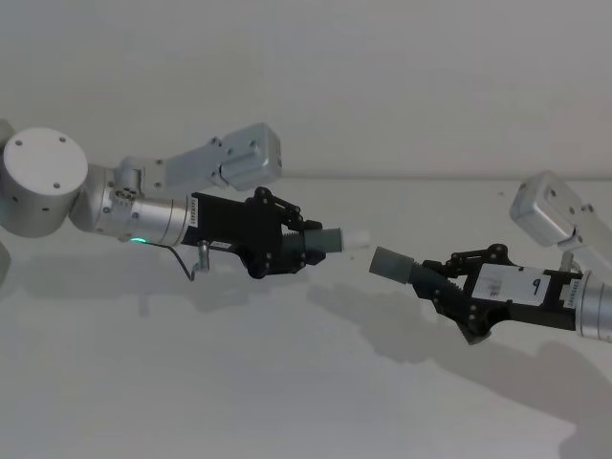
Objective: Use both hands to pick up one end of the pipe from the table, align the ends, and insert them.
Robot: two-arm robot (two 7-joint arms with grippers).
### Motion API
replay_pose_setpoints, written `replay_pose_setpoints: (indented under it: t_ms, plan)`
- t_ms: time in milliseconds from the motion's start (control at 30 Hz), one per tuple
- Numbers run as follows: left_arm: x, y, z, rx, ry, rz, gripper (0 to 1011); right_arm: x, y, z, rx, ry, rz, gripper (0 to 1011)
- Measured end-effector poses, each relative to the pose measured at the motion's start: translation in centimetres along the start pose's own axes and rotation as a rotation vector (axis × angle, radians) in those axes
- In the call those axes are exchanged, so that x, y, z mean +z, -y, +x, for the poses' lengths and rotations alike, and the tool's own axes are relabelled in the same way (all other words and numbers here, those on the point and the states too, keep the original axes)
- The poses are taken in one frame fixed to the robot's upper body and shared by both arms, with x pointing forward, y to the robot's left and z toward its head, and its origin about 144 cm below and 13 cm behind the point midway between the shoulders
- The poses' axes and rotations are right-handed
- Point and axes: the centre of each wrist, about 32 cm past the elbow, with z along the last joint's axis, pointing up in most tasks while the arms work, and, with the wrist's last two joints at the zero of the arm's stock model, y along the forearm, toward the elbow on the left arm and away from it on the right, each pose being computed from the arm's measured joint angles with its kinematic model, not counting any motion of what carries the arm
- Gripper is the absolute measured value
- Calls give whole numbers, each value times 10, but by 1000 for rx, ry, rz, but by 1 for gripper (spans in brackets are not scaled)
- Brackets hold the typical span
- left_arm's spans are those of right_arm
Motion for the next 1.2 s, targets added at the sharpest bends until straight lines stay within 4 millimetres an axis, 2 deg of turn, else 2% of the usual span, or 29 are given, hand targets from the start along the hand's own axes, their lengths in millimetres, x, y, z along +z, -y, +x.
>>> replay_pose_setpoints:
  t_ms: [1200]
  plan:
    - [-1,-5,-4,-44,6,-15,357,4,-2,-2,2,7,-9,263]
